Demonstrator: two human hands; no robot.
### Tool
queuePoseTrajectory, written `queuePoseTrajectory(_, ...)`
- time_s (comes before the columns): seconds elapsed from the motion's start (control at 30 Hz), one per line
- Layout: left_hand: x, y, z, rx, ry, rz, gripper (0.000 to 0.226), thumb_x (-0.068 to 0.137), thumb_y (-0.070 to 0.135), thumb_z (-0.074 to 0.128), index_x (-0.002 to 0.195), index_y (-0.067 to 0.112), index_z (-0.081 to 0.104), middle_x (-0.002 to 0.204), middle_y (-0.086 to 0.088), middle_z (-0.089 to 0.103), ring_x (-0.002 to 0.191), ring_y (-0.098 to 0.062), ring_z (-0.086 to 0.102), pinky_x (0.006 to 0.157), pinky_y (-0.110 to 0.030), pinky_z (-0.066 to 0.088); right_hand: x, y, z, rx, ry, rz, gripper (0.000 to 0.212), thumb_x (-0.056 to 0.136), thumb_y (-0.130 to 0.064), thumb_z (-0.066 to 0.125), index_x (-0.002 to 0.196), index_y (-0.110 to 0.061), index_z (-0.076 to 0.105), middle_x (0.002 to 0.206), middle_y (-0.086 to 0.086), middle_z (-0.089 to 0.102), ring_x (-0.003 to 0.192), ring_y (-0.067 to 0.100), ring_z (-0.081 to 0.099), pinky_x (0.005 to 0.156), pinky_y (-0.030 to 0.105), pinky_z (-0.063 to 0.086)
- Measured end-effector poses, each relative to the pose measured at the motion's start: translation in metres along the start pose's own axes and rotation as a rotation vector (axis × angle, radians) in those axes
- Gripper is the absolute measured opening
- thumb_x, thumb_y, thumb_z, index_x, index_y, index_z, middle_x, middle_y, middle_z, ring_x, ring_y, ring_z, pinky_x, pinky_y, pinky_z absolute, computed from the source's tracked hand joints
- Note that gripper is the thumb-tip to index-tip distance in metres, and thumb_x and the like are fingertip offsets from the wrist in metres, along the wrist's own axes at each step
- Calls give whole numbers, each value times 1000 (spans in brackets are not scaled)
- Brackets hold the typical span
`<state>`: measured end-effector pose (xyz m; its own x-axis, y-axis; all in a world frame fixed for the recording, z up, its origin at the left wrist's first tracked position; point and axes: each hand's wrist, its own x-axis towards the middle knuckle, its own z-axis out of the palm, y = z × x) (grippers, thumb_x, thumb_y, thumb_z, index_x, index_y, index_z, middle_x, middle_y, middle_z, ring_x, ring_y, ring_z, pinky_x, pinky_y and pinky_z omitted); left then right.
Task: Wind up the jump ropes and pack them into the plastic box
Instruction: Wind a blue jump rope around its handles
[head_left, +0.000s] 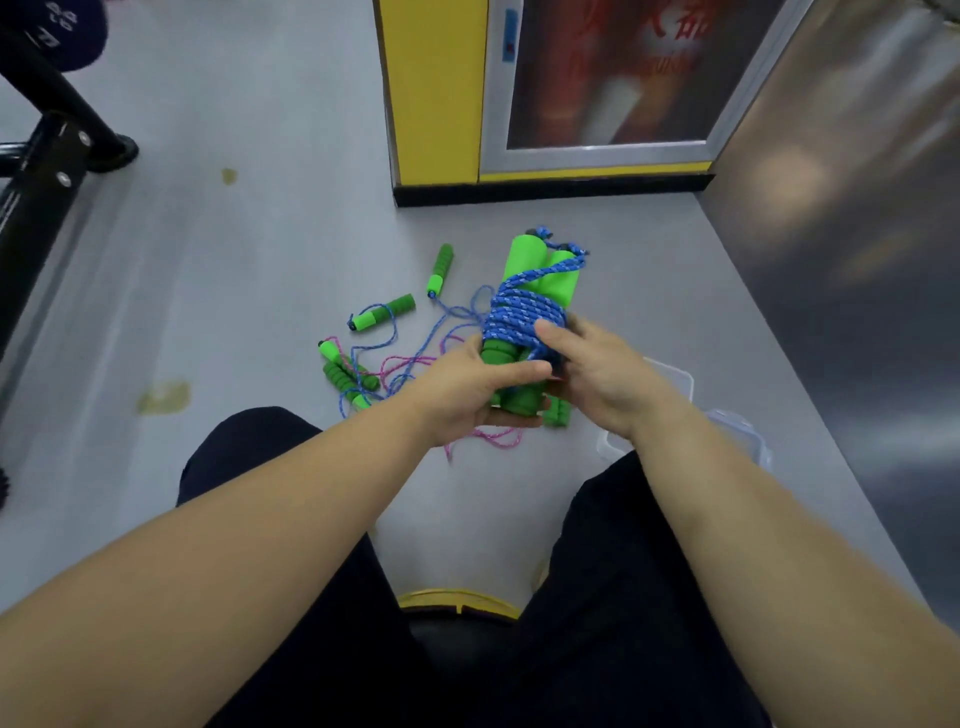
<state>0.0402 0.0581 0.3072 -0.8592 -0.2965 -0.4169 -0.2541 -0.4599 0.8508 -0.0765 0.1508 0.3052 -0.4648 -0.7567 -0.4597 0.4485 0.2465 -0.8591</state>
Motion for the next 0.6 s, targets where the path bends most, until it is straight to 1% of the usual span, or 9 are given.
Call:
queuePoseTrajectory(0.07, 14, -15, -7, 8, 8, -75, 25, 89, 6, 58, 114, 12, 55, 86, -9, 69, 68, -22, 68, 68, -40, 59, 14, 15, -4, -2, -28, 87, 35, 94, -21, 51, 127, -8, 51, 114, 9, 65, 96, 21, 64, 72, 28, 56)
queuePoseTrajectory(0.13, 31, -34, -16, 19, 25, -160, 28, 91, 8, 56, 119, 10, 53, 91, -13, 66, 72, -25, 66, 70, -42, 58, 32, 34, -9, 55, -4, 168, 32, 94, -17, 52, 125, -8, 52, 115, 10, 64, 97, 20, 63, 77, 31, 56)
queuePoseTrajectory(0.23, 57, -65, -29, 43, 67, -288, 22, 92, 10, 56, 113, 9, 55, 88, -13, 66, 70, -24, 66, 69, -41, 58, 60, 73, -18, 149, 24, 303, 23, 94, -18, 50, 115, -12, 58, 111, 8, 64, 100, 21, 61, 91, 38, 48)
queuePoseTrajectory(0.3, 83, -90, -35, 61, 72, -379, 17, 90, 11, 60, 107, 13, 56, 91, -12, 66, 74, -24, 65, 69, -41, 58, 86, 105, -30, 221, 90, 411, 17, 94, -23, 51, 107, -17, 61, 107, 5, 66, 103, 22, 60, 90, 43, 49)
queuePoseTrajectory(0.37, 105, -110, -39, 94, 67, -470, 14, 88, 15, 63, 100, 19, 56, 96, -9, 66, 81, -23, 64, 74, -42, 57, 106, 133, -43, 262, 157, 526, 25, 93, -26, 52, 115, -15, 59, 115, 8, 64, 112, 25, 58, 92, 46, 48)
queuePoseTrajectory(0.43, 129, -130, -43, 151, 51, -561, 16, 89, 23, 62, 104, 20, 56, 99, -6, 65, 83, -20, 63, 81, -42, 54, 128, 159, -60, 221, 227, 605, 36, 92, -25, 55, 125, -12, 56, 124, 10, 62, 115, 26, 58, 94, 46, 48)
queuePoseTrajectory(0.47, 145, -139, -47, 172, 48, -604, 24, 91, 27, 60, 113, 18, 54, 105, -6, 64, 84, -20, 62, 83, -42, 53, 141, 168, -72, 194, 275, 619, 37, 91, -23, 57, 126, -11, 55, 124, 12, 62, 111, 28, 60, 91, 46, 49)
queuePoseTrajectory(0.53, 179, -154, -57, 216, 87, -655, 42, 94, 32, 53, 131, 14, 44, 124, -9, 57, 90, -23, 59, 87, -41, 50, 165, 177, -98, 155, 405, 599, 36, 89, -17, 60, 123, -5, 56, 119, 14, 63, 94, 29, 63, 84, 44, 51)
queuePoseTrajectory(0.6, 213, -166, -66, 317, 109, -668, 41, 97, 33, 48, 133, 16, 42, 135, -10, 50, 101, -25, 54, 91, -40, 46, 191, 183, -125, 86, 514, 542, 32, 89, -11, 60, 119, 0, 56, 110, 13, 63, 72, 23, 61, 71, 38, 53)
